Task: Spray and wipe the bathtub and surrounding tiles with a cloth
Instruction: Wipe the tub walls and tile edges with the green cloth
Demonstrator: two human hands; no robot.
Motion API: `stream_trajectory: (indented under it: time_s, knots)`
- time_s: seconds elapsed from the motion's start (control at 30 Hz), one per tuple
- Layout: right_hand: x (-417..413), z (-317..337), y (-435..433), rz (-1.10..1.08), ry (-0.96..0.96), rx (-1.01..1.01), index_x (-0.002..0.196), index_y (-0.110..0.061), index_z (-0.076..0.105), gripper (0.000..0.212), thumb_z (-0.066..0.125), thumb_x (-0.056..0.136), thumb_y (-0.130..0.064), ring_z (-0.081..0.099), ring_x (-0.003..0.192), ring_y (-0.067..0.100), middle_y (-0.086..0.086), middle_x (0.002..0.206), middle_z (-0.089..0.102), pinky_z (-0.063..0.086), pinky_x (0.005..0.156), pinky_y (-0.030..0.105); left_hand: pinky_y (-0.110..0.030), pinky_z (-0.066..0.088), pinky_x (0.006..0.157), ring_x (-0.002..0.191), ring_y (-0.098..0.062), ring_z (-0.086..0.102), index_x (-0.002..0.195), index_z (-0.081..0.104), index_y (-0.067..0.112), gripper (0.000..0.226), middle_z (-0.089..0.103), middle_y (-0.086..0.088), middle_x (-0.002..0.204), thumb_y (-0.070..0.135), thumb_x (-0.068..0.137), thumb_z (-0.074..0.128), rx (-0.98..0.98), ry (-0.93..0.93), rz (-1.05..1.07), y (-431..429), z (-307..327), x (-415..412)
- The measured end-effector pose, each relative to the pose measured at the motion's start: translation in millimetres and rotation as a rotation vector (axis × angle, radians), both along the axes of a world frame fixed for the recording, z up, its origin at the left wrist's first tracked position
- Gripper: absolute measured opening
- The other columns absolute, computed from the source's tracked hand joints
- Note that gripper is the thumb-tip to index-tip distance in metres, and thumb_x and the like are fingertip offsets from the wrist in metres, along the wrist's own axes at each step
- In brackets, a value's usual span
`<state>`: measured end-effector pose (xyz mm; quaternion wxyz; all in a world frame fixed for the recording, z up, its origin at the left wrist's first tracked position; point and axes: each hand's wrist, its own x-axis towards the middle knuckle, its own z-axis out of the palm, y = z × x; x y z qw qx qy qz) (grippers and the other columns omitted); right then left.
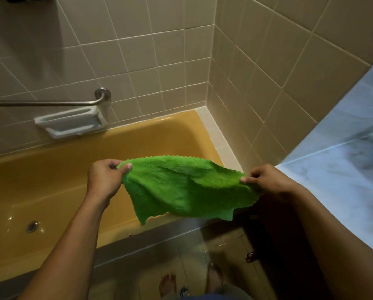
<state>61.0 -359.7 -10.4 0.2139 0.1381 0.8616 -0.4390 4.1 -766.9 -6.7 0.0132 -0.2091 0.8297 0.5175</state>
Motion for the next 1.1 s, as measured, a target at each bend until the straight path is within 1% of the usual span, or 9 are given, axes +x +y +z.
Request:
stream_trajectory:
  time_s: [0.13, 0.23, 0.3, 0.37, 0.47, 0.63, 0.8, 0.93, 1.1]
  knots:
    - [-2, 6, -15, -0.301, 0.034, -0.294, 0.080, -0.002, 0.074, 0.012, 0.073, 0.090, -0.009, 0.056, 0.057, 0.016, 0.006, 0.063, 0.067, 0.047, 0.057, 0.030, -0.034, 0.059, 0.066, 0.081, -0.028, 0.069, 0.107, 0.071, -0.004, 0.024, 0.074, -0.020, 0.096, 0.009, 0.088, 0.078, 0.295, -0.137, 0.110, 26, -14, 17]
    - [3, 2, -46, -0.402, 0.024, -0.522, 0.094, 0.009, 0.072, 0.013, 0.072, 0.089, -0.003, 0.061, 0.063, 0.022, 0.015, 0.076, 0.069, 0.050, 0.055, 0.028, -0.026, 0.059, 0.061, 0.073, -0.022, 0.067, 0.105, 0.072, -0.006, 0.016, 0.073, -0.014, 0.086, 0.003, 0.092, 0.072, 0.351, -0.132, 0.047, 61, -19, 42]
    - [13, -4, -74, -0.388, -0.002, -0.615, 0.097, 0.003, 0.074, 0.011, 0.068, 0.088, 0.006, 0.063, 0.057, 0.014, 0.010, 0.076, 0.071, 0.048, 0.050, 0.021, -0.026, 0.060, 0.066, 0.073, -0.020, 0.068, 0.102, 0.074, -0.002, 0.010, 0.075, -0.009, 0.082, 0.002, 0.093, 0.071, 0.392, -0.146, -0.011, 85, -23, 56]
    - [23, -15, -101, -0.354, -0.019, -0.625, 0.103, -0.005, 0.076, 0.022, 0.067, 0.089, 0.008, 0.065, 0.058, 0.007, 0.005, 0.081, 0.075, 0.047, 0.050, 0.016, -0.031, 0.062, 0.076, 0.076, -0.019, 0.071, 0.099, 0.078, 0.005, 0.009, 0.078, -0.003, 0.079, 0.004, 0.093, 0.071, 0.405, -0.166, -0.088, 106, -29, 67]
    - [37, -33, -128, -0.410, 0.006, -0.586, 0.102, -0.007, 0.078, 0.017, 0.072, 0.088, 0.000, 0.064, 0.062, 0.011, 0.006, 0.083, 0.078, 0.053, 0.057, 0.021, -0.036, 0.062, 0.086, 0.089, -0.019, 0.074, 0.096, 0.080, 0.018, 0.010, 0.079, 0.004, 0.085, 0.012, 0.094, 0.072, 0.373, -0.206, -0.179, 126, -39, 78]
    - [52, -48, -140, -0.563, 0.058, -0.617, 0.098, -0.006, 0.078, 0.014, 0.076, 0.085, -0.001, 0.075, 0.083, 0.026, 0.011, 0.087, 0.078, 0.062, 0.078, 0.032, -0.038, 0.062, 0.087, 0.086, -0.018, 0.072, 0.092, 0.081, 0.024, 0.013, 0.079, 0.006, 0.084, 0.015, 0.094, 0.072, 0.347, -0.227, -0.164, 130, -45, 86]
    - [53, -50, -136, -0.671, 0.074, -0.729, 0.099, -0.003, 0.076, 0.020, 0.072, 0.084, 0.009, 0.073, 0.080, 0.025, 0.015, 0.089, 0.078, 0.061, 0.078, 0.029, -0.039, 0.061, 0.091, 0.094, -0.023, 0.074, 0.091, 0.080, 0.024, 0.015, 0.079, 0.006, 0.086, 0.013, 0.095, 0.071, 0.362, -0.258, -0.186, 133, -46, 92]
    - [56, -50, -129, -0.551, 0.075, -0.704, 0.107, -0.006, 0.076, 0.027, 0.074, 0.083, 0.007, 0.075, 0.094, 0.024, 0.010, 0.096, 0.078, 0.059, 0.090, 0.032, -0.040, 0.060, 0.092, 0.095, -0.025, 0.074, 0.094, 0.081, 0.021, 0.013, 0.080, 0.005, 0.086, 0.011, 0.093, 0.073, 0.367, -0.239, -0.176, 135, -46, 94]
    - [59, -50, -125, -0.439, 0.125, -0.632, 0.110, -0.010, 0.077, 0.029, 0.076, 0.084, 0.002, 0.074, 0.101, 0.018, 0.003, 0.099, 0.079, 0.057, 0.095, 0.031, -0.033, 0.062, 0.084, 0.076, -0.015, 0.071, 0.093, 0.080, 0.020, 0.012, 0.079, 0.002, 0.082, 0.009, 0.091, 0.075, 0.387, -0.208, -0.134, 135, -41, 92]
